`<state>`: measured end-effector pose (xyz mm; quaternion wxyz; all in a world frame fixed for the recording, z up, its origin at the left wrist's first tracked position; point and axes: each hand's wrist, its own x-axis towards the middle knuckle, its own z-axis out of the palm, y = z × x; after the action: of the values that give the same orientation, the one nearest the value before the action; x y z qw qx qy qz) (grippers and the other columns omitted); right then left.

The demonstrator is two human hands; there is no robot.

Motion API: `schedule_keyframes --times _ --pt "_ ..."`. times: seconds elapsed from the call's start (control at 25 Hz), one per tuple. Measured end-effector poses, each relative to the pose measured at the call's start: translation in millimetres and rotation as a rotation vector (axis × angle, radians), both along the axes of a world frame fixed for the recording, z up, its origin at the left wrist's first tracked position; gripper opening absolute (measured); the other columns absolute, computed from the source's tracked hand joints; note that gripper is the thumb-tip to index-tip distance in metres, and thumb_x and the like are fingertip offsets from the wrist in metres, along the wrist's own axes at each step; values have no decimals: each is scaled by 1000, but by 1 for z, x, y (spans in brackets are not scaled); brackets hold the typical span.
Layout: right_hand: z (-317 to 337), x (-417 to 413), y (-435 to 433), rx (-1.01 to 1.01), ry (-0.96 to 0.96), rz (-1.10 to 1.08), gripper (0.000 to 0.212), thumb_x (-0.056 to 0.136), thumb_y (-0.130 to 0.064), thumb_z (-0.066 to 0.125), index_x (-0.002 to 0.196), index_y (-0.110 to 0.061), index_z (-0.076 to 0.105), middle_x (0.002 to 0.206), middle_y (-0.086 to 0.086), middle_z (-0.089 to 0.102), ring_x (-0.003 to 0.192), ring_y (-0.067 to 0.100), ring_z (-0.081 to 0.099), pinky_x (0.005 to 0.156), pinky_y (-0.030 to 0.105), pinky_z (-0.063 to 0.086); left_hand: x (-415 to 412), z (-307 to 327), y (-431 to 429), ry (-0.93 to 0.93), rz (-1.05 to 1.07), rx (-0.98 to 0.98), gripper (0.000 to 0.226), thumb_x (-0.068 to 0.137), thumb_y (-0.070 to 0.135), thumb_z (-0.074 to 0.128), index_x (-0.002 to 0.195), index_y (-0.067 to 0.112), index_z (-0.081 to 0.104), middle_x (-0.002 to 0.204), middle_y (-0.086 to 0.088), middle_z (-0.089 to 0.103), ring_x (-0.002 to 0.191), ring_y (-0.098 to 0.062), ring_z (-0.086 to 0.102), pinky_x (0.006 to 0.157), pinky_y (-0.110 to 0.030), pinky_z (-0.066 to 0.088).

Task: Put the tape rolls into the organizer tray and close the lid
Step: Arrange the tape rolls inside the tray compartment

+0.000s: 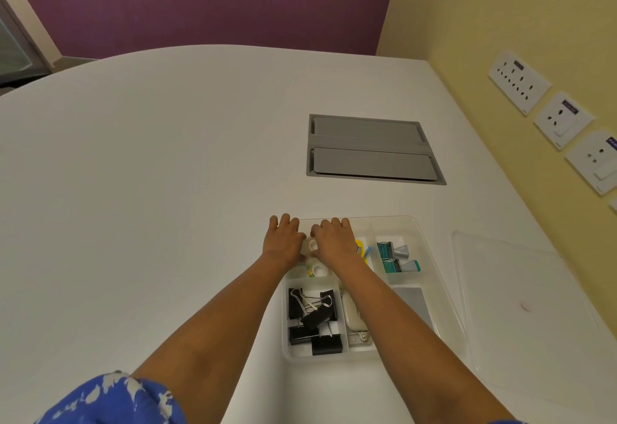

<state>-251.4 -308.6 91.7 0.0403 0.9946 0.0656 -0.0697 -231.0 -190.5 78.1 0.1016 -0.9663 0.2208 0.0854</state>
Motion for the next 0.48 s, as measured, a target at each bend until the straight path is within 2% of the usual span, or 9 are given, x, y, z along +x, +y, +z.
schedule_keyframes --times 0.2,0.32,0.48 --pt "2 -7 -10 156 -13 -32 27 91 -26 58 118 -24 61 122 2 62 118 23 50 101 35 32 -6 3 -1 17 31 -58 59 87 51 56 139 24 45 140 -4 42 134 -26 30 113 -44 17" --pt "1 -16 -11 149 53 16 25 87 -28 64 112 -26 65 115 0 65 114 23 53 100 35 32 -11 3 0 37 33 -28 70 81 55 63 140 24 42 142 -5 39 136 -26 28 114 -45 15" --pt "-1 -23 -9 108 81 50 28 85 -34 67 113 -28 65 115 1 66 114 23 53 101 37 33 -16 -3 0 23 45 -4 74 79 51 67 141 22 39 145 -5 36 138 -25 25 115 -44 14"
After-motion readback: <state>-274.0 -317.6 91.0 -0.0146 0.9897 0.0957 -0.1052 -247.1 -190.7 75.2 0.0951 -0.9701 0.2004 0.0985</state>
